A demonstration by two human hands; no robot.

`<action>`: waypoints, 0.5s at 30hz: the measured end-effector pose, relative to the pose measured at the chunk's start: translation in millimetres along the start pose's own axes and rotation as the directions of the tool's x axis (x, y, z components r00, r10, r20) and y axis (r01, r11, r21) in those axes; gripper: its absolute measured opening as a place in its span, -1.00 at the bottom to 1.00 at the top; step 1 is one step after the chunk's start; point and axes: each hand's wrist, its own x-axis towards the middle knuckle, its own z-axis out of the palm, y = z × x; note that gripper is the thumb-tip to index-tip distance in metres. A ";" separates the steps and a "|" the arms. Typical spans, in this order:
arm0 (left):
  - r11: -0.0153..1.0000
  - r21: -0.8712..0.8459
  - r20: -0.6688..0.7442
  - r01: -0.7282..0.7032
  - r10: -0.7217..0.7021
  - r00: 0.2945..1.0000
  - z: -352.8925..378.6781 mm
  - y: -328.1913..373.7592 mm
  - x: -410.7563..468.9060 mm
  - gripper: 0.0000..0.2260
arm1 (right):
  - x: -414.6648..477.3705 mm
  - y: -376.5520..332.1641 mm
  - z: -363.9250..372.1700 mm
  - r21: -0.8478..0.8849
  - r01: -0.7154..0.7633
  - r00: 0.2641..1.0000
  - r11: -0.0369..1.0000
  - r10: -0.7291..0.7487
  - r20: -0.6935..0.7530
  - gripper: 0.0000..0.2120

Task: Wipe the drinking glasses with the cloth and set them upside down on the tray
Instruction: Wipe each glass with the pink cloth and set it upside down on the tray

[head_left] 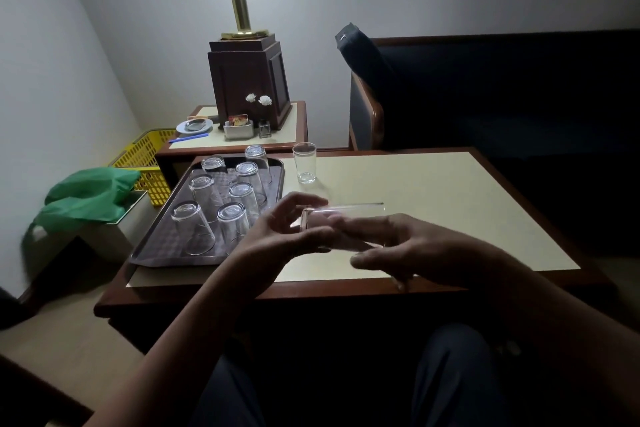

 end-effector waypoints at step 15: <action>0.969 0.148 -0.049 -0.198 0.208 0.977 -4.6 8.0 -9.8 -0.48 | -5.3 1.4 18.4 0.570 0.111 0.992 0.814 -0.058 -0.110 -0.48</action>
